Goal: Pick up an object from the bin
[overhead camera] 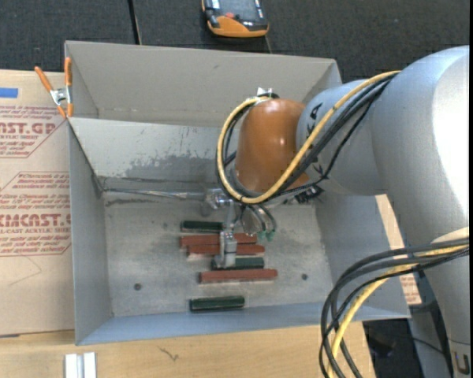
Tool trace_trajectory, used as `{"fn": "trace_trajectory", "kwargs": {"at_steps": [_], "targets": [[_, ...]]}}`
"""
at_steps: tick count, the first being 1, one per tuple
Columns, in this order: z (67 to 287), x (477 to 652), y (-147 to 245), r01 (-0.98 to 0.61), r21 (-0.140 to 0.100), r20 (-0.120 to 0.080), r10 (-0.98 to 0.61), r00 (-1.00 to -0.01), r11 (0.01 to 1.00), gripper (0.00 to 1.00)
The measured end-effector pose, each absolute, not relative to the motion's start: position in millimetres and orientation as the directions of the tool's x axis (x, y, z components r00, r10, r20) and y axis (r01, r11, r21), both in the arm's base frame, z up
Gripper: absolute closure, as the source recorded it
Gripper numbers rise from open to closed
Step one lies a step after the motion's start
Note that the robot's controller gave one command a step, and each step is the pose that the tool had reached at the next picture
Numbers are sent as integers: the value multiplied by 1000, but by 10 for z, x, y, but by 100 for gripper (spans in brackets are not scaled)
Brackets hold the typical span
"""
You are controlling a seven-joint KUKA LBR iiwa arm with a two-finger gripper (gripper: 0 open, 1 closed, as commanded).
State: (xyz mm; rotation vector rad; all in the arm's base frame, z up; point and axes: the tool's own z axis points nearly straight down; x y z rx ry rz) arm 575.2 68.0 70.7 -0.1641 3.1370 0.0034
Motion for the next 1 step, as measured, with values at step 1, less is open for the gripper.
{"fn": "trace_trajectory", "kwargs": {"at_steps": [1], "targets": [[692, 5718, 694, -139, 0, -3, -139, -990, 990, 0]]}}
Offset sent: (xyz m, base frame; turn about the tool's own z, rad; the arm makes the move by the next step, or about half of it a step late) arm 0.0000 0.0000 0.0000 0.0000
